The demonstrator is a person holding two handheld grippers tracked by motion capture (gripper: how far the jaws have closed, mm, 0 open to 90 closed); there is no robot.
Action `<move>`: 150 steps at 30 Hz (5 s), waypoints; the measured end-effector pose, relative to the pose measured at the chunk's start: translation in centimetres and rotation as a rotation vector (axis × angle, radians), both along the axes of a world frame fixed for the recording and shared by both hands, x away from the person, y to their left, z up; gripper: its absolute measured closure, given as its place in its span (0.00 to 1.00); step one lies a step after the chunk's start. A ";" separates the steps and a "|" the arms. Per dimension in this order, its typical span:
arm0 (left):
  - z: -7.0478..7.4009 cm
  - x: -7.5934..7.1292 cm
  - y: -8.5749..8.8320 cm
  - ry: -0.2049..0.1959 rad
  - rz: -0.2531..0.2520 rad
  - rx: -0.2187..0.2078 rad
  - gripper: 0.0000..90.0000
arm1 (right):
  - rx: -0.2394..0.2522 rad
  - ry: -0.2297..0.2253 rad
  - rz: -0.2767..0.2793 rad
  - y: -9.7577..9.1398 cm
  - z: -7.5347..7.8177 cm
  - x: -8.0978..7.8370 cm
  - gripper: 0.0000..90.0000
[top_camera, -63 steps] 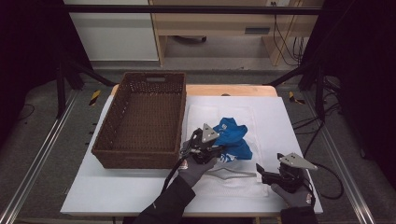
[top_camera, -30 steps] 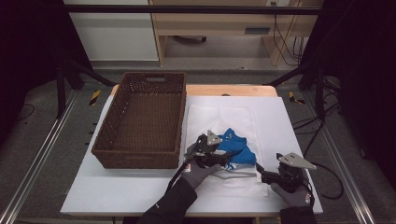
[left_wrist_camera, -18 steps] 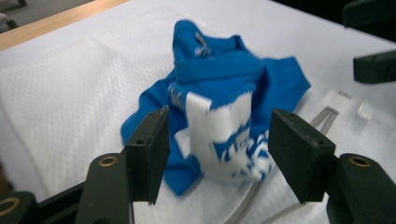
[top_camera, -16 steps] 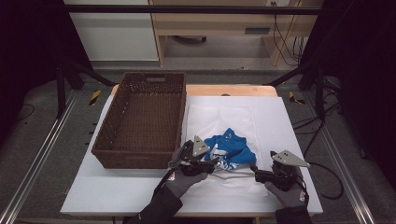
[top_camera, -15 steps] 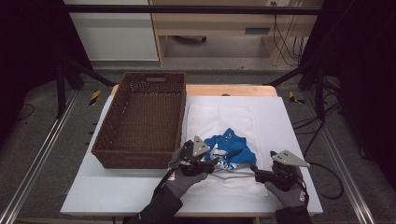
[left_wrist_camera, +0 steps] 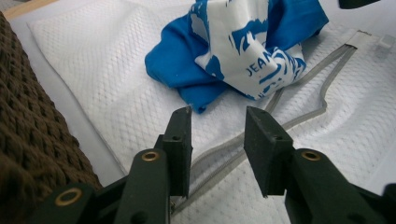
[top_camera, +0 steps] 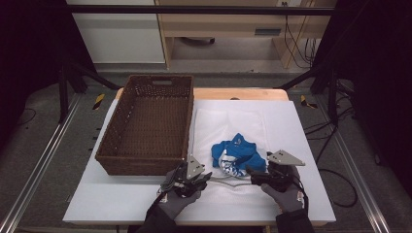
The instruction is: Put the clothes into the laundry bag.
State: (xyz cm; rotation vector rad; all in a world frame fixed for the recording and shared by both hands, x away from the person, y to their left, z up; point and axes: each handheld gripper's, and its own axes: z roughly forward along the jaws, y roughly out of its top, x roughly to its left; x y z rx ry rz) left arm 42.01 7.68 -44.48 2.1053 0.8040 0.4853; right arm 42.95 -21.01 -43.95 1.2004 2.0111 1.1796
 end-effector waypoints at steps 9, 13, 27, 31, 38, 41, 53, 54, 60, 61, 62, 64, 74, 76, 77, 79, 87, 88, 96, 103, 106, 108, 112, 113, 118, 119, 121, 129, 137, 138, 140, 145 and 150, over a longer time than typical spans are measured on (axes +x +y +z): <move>-2.0 -0.7 -0.7 0.075 -0.020 -0.001 0.88 | 0.009 0.000 0.041 2.4 -0.3 1.3 0.07; -2.6 -0.9 -1.3 0.079 -0.019 -0.011 0.95 | 0.030 -0.025 0.063 3.7 0.2 1.8 0.05; -3.9 -1.2 -2.4 0.098 -0.033 0.030 1.00 | -0.048 0.139 0.075 6.2 -3.5 5.1 0.09; -4.0 -1.3 -2.4 0.089 -0.032 0.025 1.00 | -0.072 0.139 0.081 6.2 -4.5 5.2 0.16; -4.1 -1.3 -2.4 0.088 -0.029 0.021 1.00 | -0.116 0.111 0.049 6.5 -4.7 5.1 0.35; -4.1 -1.4 -2.4 0.084 -0.029 0.026 1.00 | -0.117 0.104 0.030 6.3 -4.6 5.1 0.51; -4.0 -1.3 -2.4 0.087 -0.033 0.027 1.00 | -0.010 0.057 -0.045 2.3 -1.2 4.7 0.76; -4.1 -1.3 -2.4 0.086 -0.035 0.027 1.00 | -0.004 0.043 -0.061 1.6 -0.7 4.6 0.76; -4.1 -1.2 -2.4 0.086 -0.037 0.024 1.00 | -0.012 -0.008 -0.148 -2.0 1.4 4.0 0.76; -4.1 -1.2 -2.3 0.088 -0.037 0.023 1.00 | -0.012 -0.019 -0.163 -2.6 1.8 3.9 0.76; -4.1 -1.2 -2.3 0.089 -0.038 0.023 1.00 | -0.018 -0.036 -0.189 -3.8 2.6 3.6 0.76; -4.1 -1.2 -2.3 0.088 -0.039 0.022 1.00 | -0.023 -0.050 -0.202 -4.3 2.9 3.5 0.76; -4.1 -1.2 -2.3 0.086 -0.042 0.022 1.00 | -0.063 0.074 -0.198 -5.0 -2.5 4.1 0.70; -4.1 -1.2 -2.3 0.087 -0.043 0.022 1.00 | -0.083 0.099 -0.177 -4.3 -3.7 4.4 0.63; -4.1 -1.2 -2.3 0.087 -0.043 0.022 1.00 | -0.094 0.103 -0.175 -4.1 -3.8 4.4 0.61; -4.1 -1.2 -2.3 0.086 -0.043 0.023 1.00 | -0.095 0.097 -0.170 -4.0 -3.8 4.4 0.58; -4.1 -1.2 -2.3 0.083 -0.039 0.022 1.00 | 0.003 -0.013 -0.188 -4.7 -0.4 2.4 0.33; -4.1 -1.3 -2.3 0.082 -0.039 0.022 1.00 | 0.012 -0.026 -0.175 -4.5 -0.1 2.2 0.33; -4.1 -1.3 -2.4 0.078 -0.036 0.026 0.99 | -0.036 0.023 -0.069 -0.4 -1.5 2.2 0.36; -4.1 -1.3 -2.3 0.080 -0.038 0.024 0.99 | -0.145 0.078 -0.097 0.9 -4.0 4.0 0.50; -4.1 -1.3 -2.4 0.076 -0.038 0.029 1.00 | -0.188 0.072 -0.096 1.3 -4.4 4.0 0.51; -4.1 -1.3 -2.4 0.077 -0.038 0.028 1.00 | -0.224 0.066 -0.108 1.7 -4.6 4.0 0.53; -4.1 -1.3 -2.4 0.079 -0.038 0.029 0.99 | -0.232 0.053 -0.155 1.8 -4.7 3.9 0.70; -4.1 -1.3 -2.3 0.079 -0.037 0.029 1.00 | -0.205 0.061 -0.170 1.4 -4.6 3.9 0.79; -4.1 -1.3 -2.3 0.081 -0.040 0.024 0.99 | -0.101 0.082 -0.183 0.0 -4.0 3.9 0.85; -4.1 -1.3 -2.3 0.081 -0.040 0.023 1.00 | -0.090 0.069 -0.188 -0.5 -3.7 3.7 0.86; -4.1 -1.3 -2.3 0.081 -0.041 0.023 0.99 | -0.057 0.021 -0.222 -1.8 -2.6 3.3 0.86; -4.1 -1.2 -2.3 0.082 -0.041 0.022 1.00 | -0.090 0.014 -0.263 -4.4 -3.4 3.5 0.84; -4.1 -1.3 -2.4 0.072 -0.037 0.032 0.99 | -0.041 -0.010 -0.214 -4.4 -2.1 2.8 0.66; -4.1 -1.3 -2.4 0.072 -0.038 0.032 0.99 | -0.041 -0.010 -0.214 -4.4 -2.1 2.8 0.66; -4.0 -1.3 -2.3 0.071 -0.033 0.028 0.99 | -0.027 -0.044 -0.191 -4.3 -1.2 2.1 0.63; -3.3 -1.5 -2.2 0.065 -0.048 -0.009 1.00 | -0.007 -0.081 -0.075 -3.2 0.2 0.3 0.56; -3.5 -2.0 -2.9 0.066 -0.079 0.012 1.00 | 0.026 -0.013 0.044 -0.6 -0.5 0.1 0.54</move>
